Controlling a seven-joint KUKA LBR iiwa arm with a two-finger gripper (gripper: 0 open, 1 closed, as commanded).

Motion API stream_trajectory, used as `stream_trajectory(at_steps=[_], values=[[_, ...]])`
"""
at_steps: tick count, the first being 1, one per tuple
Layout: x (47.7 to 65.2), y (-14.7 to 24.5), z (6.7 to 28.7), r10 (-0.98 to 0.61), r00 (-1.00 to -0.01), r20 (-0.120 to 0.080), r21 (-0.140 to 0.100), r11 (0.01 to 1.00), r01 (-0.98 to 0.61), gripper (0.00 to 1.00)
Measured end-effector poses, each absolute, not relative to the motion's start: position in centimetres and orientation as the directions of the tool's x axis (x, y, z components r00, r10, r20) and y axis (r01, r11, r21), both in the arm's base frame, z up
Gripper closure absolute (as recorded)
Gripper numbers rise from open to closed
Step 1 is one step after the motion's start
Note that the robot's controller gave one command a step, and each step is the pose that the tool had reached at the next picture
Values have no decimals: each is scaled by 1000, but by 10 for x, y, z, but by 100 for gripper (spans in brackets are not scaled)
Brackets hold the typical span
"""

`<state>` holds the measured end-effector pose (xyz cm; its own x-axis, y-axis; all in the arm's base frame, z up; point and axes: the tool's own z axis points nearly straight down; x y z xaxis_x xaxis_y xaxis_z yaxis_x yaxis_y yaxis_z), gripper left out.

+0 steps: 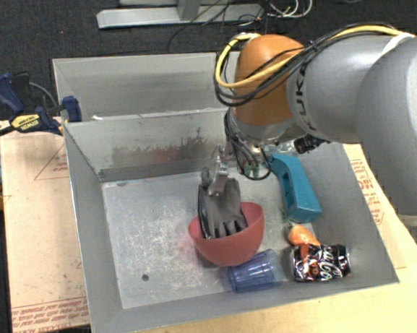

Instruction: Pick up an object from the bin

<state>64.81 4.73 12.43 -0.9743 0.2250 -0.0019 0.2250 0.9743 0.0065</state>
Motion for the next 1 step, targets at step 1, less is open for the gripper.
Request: stream_trajectory(at_steps=[1], values=[[650, 47, 136, 225, -974, -8, 8, 974, 225, 100]])
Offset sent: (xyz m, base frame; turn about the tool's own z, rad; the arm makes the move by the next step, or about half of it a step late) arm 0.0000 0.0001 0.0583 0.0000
